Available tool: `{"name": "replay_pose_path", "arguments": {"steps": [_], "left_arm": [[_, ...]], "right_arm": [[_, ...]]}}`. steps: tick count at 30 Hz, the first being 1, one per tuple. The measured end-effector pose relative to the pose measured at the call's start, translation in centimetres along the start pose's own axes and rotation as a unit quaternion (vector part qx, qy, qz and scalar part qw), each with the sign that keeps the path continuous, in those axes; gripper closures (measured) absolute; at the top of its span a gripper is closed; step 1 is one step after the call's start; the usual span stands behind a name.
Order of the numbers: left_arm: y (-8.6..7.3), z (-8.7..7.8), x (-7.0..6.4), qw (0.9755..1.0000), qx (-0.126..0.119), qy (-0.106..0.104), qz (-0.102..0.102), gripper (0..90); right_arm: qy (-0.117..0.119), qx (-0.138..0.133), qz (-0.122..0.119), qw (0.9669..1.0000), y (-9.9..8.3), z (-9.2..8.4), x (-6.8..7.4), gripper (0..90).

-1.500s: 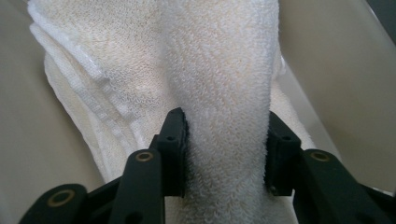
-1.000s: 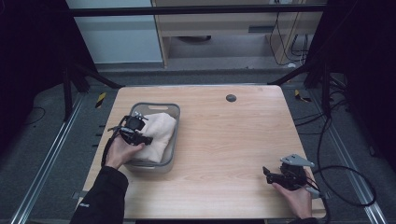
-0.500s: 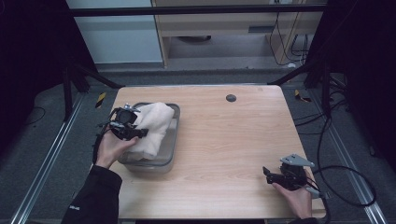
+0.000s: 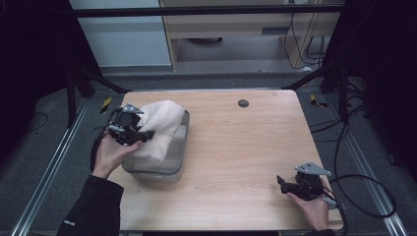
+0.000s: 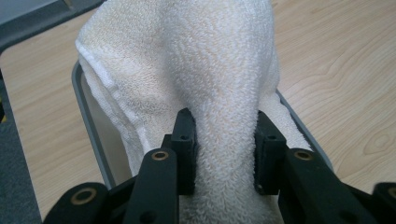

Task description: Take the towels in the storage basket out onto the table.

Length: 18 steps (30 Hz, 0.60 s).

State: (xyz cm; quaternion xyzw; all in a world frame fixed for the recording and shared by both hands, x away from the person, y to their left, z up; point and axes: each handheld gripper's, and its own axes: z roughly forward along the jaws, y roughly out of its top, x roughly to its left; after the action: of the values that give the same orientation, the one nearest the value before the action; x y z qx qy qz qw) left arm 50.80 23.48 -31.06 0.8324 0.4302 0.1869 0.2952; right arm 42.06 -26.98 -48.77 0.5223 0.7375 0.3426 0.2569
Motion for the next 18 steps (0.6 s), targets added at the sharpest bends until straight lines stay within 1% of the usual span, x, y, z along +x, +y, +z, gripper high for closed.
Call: {"name": "replay_pose_path", "arguments": {"steps": [3,6,8,11,12,18], "left_arm": [[0.3,-0.7,-0.4,1.0000,-0.005,0.002,0.007,67.2],[0.6,-1.6,-0.7,0.9999,-0.009,-0.002,0.012,67.2],[0.8,-2.1,-0.9,0.9998,-0.011,-0.005,0.016,67.2],[1.0,-2.6,-1.1,0.9997,-0.013,-0.006,0.020,67.2],[1.1,-2.8,-1.2,0.9996,-0.016,-0.006,0.023,67.2],[1.3,-3.5,-1.6,0.9992,-0.023,-0.015,0.031,67.2]], "right_arm": [[0.000,0.000,0.000,1.0000,0.0,0.0,0.0,17.2],[0.000,-0.001,0.001,1.0000,0.0,0.0,0.0,17.2],[-0.001,-0.002,-0.003,1.0000,0.0,0.0,-0.1,17.2],[-0.002,-0.002,-0.003,1.0000,0.0,0.0,-0.1,17.1],[0.000,-0.001,0.001,1.0000,0.0,0.0,0.0,17.1],[-0.002,-0.003,-0.003,1.0000,0.0,0.0,0.0,17.1]]}}
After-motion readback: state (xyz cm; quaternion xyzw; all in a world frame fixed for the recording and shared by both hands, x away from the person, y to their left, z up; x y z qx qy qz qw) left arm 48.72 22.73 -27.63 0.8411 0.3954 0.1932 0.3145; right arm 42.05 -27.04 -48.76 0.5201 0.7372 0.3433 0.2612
